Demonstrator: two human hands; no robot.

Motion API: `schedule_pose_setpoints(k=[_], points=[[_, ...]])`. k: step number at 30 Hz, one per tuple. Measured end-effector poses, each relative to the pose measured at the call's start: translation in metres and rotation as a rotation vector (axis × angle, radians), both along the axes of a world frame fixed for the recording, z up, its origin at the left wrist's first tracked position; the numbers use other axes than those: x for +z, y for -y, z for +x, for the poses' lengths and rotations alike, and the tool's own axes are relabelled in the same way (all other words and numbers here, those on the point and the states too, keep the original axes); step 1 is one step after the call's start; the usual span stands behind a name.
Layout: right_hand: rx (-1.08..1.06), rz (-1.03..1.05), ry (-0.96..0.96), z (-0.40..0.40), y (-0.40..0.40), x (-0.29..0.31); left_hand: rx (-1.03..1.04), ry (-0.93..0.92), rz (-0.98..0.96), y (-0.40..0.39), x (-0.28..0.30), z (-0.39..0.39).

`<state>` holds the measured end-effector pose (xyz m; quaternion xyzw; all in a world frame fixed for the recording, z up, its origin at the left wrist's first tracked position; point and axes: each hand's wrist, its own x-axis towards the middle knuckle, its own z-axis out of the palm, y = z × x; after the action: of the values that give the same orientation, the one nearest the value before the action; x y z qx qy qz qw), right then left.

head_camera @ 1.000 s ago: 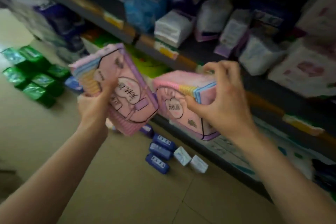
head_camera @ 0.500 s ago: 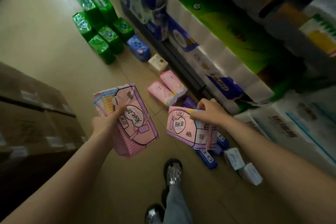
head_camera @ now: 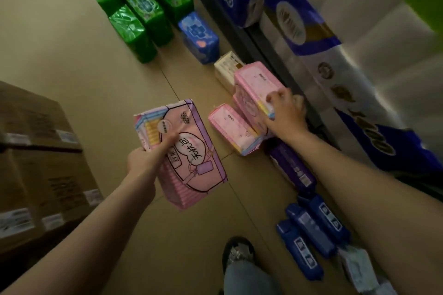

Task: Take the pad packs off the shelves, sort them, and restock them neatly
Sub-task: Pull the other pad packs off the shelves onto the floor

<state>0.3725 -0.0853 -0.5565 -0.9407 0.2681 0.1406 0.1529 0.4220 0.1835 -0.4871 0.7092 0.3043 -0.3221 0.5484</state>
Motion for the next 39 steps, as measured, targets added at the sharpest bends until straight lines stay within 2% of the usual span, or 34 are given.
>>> schedule_pose_setpoints(k=[2,3,5,6,7,9,10,12,14,15,18,20,22,25,28,31,35,39], points=[[0.059,-0.053,-0.281,-0.004,0.002,-0.025,-0.029,-0.016,-0.031,0.002,-0.013,-0.002],[0.026,-0.052,-0.341,-0.004,0.002,-0.031,-0.048,-0.016,-0.042,0.003,-0.017,-0.003],[-0.057,0.014,-0.247,0.001,-0.002,-0.023,-0.09,-0.028,-0.064,0.004,-0.018,-0.003],[-0.094,0.143,-0.133,0.005,-0.006,-0.011,-0.118,-0.037,-0.085,0.005,-0.015,-0.003],[-0.162,0.396,-0.033,0.007,-0.012,0.009,-0.146,-0.045,-0.111,0.006,-0.012,-0.001],[-0.27,1.065,-0.038,0.004,-0.03,0.055,-0.176,-0.089,-0.218,0.006,-0.006,0.003],[-0.219,1.236,-0.129,-0.004,-0.042,0.074,-0.188,-0.136,-0.29,0.008,-0.002,0.005],[-0.103,1.307,-0.172,-0.019,-0.058,0.085,-0.2,-0.199,-0.402,0.015,0.004,0.008],[-0.171,1.217,-0.069,-0.022,-0.064,0.079,-0.162,-0.186,-0.299,0.026,0.002,0.012],[-0.173,1.064,-0.038,-0.02,-0.065,0.074,-0.176,-0.158,-0.167,0.031,0.0,0.014],[0.05,0.329,-0.105,-0.012,-0.061,0.043,-0.392,-0.097,0.164,0.032,-0.01,0.026],[0.137,0.073,-0.119,-0.009,-0.06,0.019,-0.516,-0.031,0.221,0.03,-0.015,0.031],[0.125,0.006,-0.28,-0.012,-0.062,-0.001,-0.568,0.012,0.23,0.028,-0.012,0.031],[0.135,-0.048,-0.552,-0.022,-0.069,0.002,-0.611,0.038,0.222,0.026,-0.003,0.028],[0.027,0.202,-0.573,-0.024,-0.066,0.043,-0.612,0.128,0.23,0.038,0.027,0.033],[-0.022,0.266,-0.469,-0.03,-0.044,0.114,-0.682,0.259,0.176,0.071,0.08,0.04],[-0.126,0.165,-0.195,-0.053,0.007,0.225,-0.835,0.614,0.015,0.123,0.162,0.042],[-0.241,0.032,0.048,-0.08,0.057,0.34,-0.932,0.731,-0.113,0.16,0.238,0.029]])
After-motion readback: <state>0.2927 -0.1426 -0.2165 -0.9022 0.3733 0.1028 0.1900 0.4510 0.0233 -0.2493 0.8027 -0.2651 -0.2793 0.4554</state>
